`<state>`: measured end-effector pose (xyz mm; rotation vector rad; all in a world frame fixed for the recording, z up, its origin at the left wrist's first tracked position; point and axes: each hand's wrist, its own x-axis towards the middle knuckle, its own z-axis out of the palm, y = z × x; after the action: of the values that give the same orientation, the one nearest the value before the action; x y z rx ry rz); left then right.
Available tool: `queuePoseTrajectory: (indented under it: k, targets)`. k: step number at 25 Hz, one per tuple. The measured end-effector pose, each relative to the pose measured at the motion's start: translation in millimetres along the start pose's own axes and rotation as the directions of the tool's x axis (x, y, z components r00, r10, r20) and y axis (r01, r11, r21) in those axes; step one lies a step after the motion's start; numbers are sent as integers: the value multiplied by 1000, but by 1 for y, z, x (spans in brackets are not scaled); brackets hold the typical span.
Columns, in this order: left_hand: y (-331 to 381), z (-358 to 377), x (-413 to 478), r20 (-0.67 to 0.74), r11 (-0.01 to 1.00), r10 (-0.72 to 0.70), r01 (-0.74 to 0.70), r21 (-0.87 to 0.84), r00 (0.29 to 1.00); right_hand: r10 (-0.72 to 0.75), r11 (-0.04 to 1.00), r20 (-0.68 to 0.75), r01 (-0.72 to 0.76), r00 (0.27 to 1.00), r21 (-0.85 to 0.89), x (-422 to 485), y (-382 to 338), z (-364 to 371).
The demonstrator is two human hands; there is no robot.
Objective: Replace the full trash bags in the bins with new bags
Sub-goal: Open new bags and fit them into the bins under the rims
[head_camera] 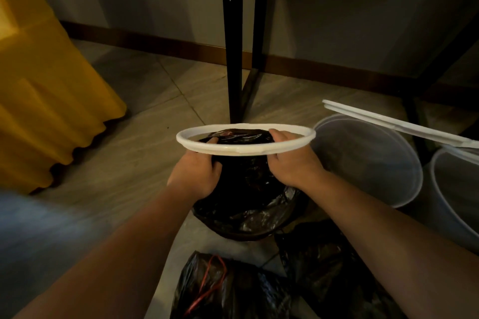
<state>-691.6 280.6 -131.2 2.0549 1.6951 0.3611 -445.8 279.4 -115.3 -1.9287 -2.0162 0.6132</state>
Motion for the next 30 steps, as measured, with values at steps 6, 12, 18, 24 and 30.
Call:
queuePoseTrajectory:
  k: [6, 12, 18, 24, 30]
  targets:
    - [5, -14, 21, 117, 984, -132, 115, 136, 984, -32, 982, 128, 55, 991, -182, 28, -7, -16]
    - [5, -24, 39, 141, 981, -144, 122, 154, 979, -43, 961, 158, 84, 986, -262, 53, -9, -25]
    - [3, -17, 52, -32, 1000, -30, 30, -3, 999, -47, 998, 128, 41, 991, 47, 70, 0, -28]
    - [-2, -18, 51, -113, 997, 36, -28, 73, 993, -23, 1000, 107, 21, 994, 17, 70, 11, -27]
    - [-3, -17, 55, -64, 998, 25, -21, 67, 998, 125, 973, 114, -144, 986, 178, 71, 23, -29]
